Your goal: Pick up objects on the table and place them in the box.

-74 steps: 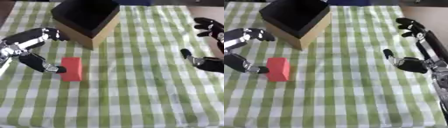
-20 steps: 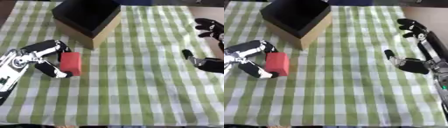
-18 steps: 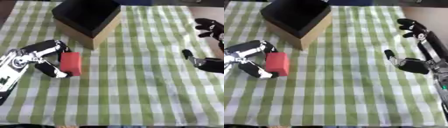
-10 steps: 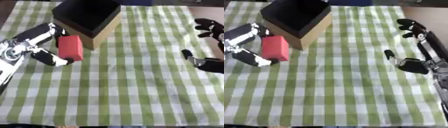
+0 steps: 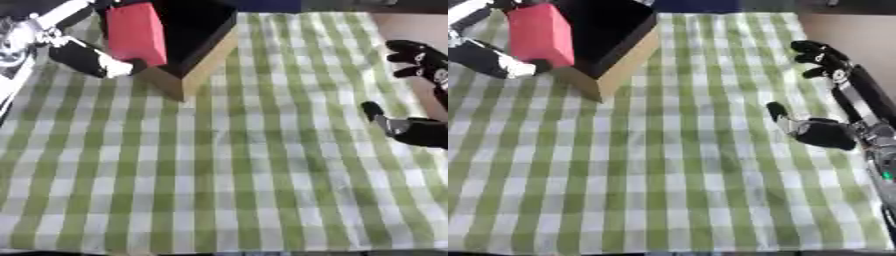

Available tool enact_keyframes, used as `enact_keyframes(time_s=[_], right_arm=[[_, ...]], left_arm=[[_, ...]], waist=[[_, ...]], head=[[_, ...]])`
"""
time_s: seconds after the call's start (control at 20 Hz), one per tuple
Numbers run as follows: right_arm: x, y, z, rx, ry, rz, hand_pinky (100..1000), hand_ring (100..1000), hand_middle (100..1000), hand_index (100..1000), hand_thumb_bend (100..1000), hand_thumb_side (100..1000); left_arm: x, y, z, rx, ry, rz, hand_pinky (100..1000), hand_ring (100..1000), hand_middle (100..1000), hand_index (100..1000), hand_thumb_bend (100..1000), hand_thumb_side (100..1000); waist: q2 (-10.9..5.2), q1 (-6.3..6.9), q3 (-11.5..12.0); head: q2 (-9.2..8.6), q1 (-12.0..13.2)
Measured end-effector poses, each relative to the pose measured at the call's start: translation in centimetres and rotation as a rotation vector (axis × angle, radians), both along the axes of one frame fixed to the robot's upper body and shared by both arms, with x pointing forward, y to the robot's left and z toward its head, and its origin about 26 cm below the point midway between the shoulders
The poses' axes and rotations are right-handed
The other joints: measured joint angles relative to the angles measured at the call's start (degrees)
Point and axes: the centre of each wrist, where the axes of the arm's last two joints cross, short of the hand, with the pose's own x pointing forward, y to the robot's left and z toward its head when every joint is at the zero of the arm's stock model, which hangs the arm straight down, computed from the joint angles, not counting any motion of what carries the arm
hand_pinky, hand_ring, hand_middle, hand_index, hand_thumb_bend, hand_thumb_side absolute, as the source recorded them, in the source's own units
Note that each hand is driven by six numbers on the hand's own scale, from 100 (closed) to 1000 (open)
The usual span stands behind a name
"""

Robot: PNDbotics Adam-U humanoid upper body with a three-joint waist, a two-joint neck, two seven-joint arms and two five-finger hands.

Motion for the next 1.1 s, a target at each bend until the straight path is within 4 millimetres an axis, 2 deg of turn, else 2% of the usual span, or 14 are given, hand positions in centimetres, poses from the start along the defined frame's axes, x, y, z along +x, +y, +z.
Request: enact_keyframes(time_s=[0.25,0.45,0.7,0.75,0.95,1.05,1.1], right_arm=[[0.0,0.2,-0.1,-0.008,0.007,0.013,761,879,923,963,310,199],[0.0,0.2,-0.1,-0.010,0.010,0.021,761,880,923,963,310,201],[0.0,0.3,-0.1,-0.010,0.013,0.024,761,880,923,963,310,201],[0.0,0.3,-0.1,-0.010,0.013,0.025,760,879,922,963,307,204],[0.0,0.4,-0.2,-0.013,0.018,0.033,760,879,922,963,307,205],[0.0,0.4,-0.2,-0.013,0.020,0.034,760,879,922,963,304,207],[0.0,0.4,-0.2,-0.013,0.020,0.035,760,879,922,963,304,207]], left_arm=[[2.7,-1.9,0.4,-0.042,0.006,0.075,612,423,331,508,276,175],[4.7,-3.1,-0.4,-0.064,0.029,0.145,612,424,332,509,276,175],[6.7,-2.9,-2.3,-0.040,0.034,0.203,612,424,332,509,276,175],[7.0,-2.7,-2.7,-0.033,0.031,0.209,618,440,349,525,305,182],[8.4,-2.1,-4.2,-0.057,0.041,0.279,630,468,384,559,329,195],[9.0,-2.1,-4.8,-0.070,0.050,0.334,639,490,413,588,347,207],[9.3,-2.0,-5.2,-0.071,0.056,0.365,666,541,473,647,385,231]], waist=[[-0.01,-0.03,-0.45],[-0.01,-0.16,-0.88],[-0.01,-0.20,-0.91],[-0.01,-0.21,-0.91],[0.06,0.00,-2.00],[0.07,0.09,-2.10],[0.07,0.07,-2.16]], head=[[-0.09,0.22],[-0.49,0.43],[-0.52,0.52],[-0.52,0.52],[-1.02,0.73],[-1.04,0.75],[-1.04,0.77]])
